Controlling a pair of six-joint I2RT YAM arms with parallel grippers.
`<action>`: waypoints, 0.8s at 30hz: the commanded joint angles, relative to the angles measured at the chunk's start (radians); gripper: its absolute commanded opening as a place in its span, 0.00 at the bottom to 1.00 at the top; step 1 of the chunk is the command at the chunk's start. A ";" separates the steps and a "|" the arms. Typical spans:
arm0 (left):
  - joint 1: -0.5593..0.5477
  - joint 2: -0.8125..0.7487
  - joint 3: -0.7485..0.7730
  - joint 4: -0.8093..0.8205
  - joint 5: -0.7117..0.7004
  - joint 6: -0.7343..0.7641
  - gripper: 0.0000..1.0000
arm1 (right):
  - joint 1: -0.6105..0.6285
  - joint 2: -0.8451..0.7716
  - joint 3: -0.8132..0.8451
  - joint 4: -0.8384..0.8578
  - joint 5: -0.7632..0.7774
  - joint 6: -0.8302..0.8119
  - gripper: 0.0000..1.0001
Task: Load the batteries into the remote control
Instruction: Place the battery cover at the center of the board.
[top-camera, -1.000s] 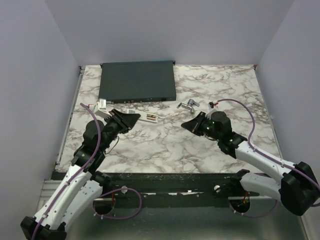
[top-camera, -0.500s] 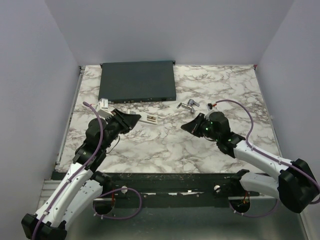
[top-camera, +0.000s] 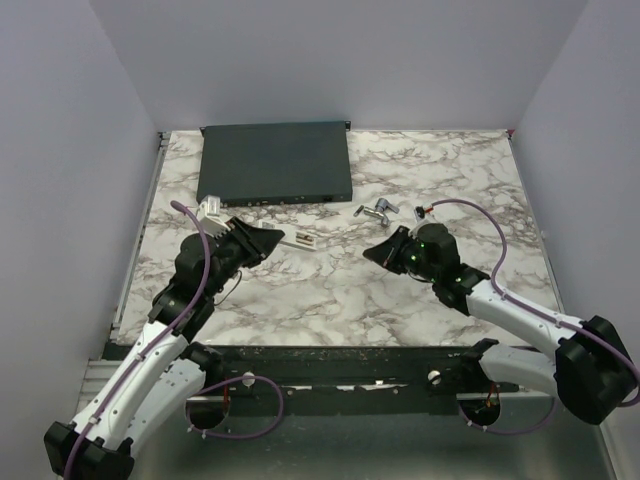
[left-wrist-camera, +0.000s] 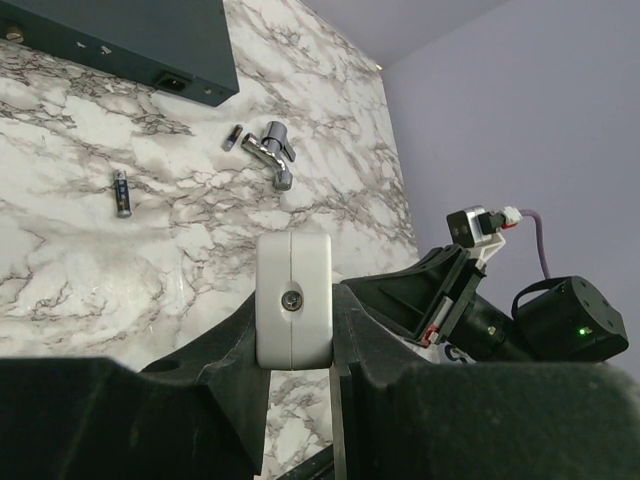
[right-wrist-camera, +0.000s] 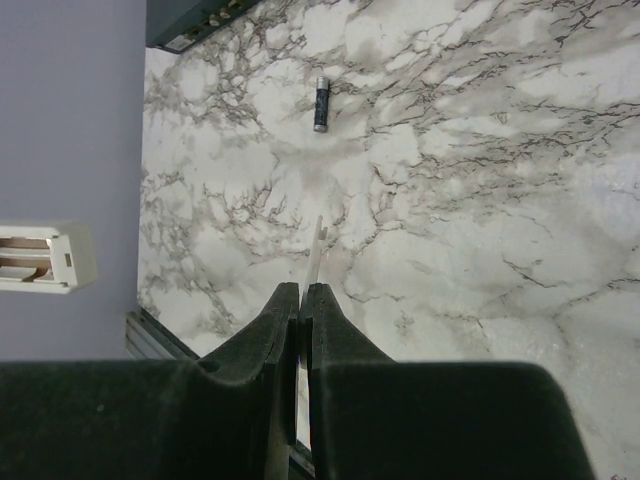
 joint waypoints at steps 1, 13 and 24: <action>0.004 0.004 0.042 0.015 0.026 0.000 0.00 | -0.004 0.016 -0.012 -0.017 0.040 -0.009 0.01; 0.004 0.006 0.044 0.015 0.038 -0.002 0.00 | -0.004 0.052 -0.013 -0.018 0.031 0.004 0.01; 0.004 0.021 0.046 0.022 0.056 -0.003 0.00 | -0.005 0.070 -0.017 -0.025 0.021 0.014 0.01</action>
